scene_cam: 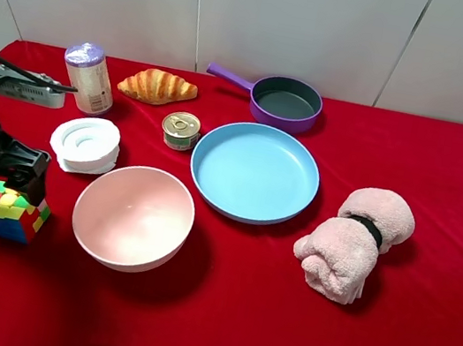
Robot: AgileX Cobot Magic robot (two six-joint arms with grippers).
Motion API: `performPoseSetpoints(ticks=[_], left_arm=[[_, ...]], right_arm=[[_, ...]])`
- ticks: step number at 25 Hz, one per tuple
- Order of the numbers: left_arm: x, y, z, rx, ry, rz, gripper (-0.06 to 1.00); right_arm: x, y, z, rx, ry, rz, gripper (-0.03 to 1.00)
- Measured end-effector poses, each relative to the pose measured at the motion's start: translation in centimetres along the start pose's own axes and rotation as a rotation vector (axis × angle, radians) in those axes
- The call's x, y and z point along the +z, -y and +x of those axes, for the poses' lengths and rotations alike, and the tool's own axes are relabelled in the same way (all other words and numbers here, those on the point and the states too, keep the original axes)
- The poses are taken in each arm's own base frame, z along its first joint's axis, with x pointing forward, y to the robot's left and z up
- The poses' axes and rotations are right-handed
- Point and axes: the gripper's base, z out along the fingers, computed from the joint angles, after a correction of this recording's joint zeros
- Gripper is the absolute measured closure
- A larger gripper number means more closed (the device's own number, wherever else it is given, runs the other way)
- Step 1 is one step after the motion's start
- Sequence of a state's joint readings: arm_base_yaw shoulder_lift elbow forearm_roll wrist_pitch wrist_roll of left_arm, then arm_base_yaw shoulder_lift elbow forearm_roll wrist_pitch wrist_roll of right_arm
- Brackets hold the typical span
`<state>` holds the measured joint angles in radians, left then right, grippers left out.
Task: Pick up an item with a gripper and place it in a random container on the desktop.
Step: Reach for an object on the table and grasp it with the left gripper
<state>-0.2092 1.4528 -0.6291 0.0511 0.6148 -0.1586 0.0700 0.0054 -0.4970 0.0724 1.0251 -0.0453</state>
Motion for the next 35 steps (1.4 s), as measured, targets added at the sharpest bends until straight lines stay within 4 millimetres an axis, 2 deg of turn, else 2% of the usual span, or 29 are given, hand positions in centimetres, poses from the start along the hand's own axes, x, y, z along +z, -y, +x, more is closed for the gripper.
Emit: performPoseSetpoints(ticks=[10,26,35], left_arm=[[0.2,0.0,0.0,-0.001,0.005,0.002,-0.04],[2.2,-0.1,1.2,0.001,0.092,0.015,-0.04],[4.9,0.0,0.7,0.003,0.062,0.012,-0.04]], right_arm=[[0.0,0.0,0.0,0.000,0.000,0.000,0.27],[0.0,0.0,0.0,0.000,0.001,0.000,0.27],[0.0,0.0,0.0,0.000,0.001,0.001,0.27]])
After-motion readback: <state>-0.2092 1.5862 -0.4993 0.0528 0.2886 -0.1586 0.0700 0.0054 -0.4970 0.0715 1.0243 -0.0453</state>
